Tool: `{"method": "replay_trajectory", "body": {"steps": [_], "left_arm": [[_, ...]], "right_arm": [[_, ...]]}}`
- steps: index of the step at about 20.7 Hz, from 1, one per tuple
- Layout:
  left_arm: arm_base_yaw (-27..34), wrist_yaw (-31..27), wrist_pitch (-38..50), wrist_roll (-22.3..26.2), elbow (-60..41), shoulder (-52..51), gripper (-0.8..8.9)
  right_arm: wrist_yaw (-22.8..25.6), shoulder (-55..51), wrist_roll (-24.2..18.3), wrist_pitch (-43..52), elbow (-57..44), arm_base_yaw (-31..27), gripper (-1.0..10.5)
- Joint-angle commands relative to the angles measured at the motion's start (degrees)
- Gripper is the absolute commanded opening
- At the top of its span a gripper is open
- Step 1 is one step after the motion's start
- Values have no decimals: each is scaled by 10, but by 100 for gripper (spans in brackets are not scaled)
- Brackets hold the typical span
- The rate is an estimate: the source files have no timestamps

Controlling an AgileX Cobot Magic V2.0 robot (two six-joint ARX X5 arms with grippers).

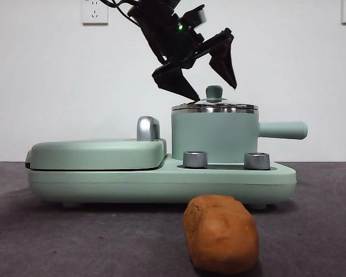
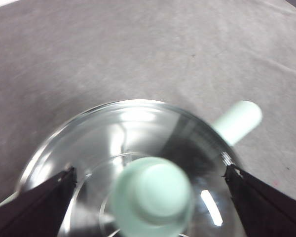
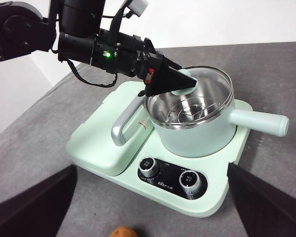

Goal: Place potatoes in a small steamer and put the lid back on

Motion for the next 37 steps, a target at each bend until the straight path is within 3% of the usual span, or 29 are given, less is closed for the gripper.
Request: {"method": "replay_trajectory", "body": {"steps": [1,5,10,14,16,22,27,33,37], "left_arm": [[-10,-2,0,24,20,14,357],[-17,-2,-14,41,20,14,299],[-16,-2,-14,41,20,14,111],[-16,-2,0,41,22,14,57],[-15,-2,-14,31,42,13,58],[-10,-2,-130,36,177,12,57],[19,-2,-179,41,220,-12,57],[84,-2,-221,45,219,-55,57],[113,-1,-234,45,219,-62,57]], "right_arm": [[-1,2,8,4,9,1,485],[-2,2,11,4,9,1,485],[-2,2,19,4,9,1,485],[4,2,19,3,9,1,485],[30,6,26,-1,10,1,485],[45,37,35,-67,47,29,485],[82,92,77,-91,66,111,485],[212,193,143,-93,66,298,485],[270,253,165,-80,66,384,485]]}}
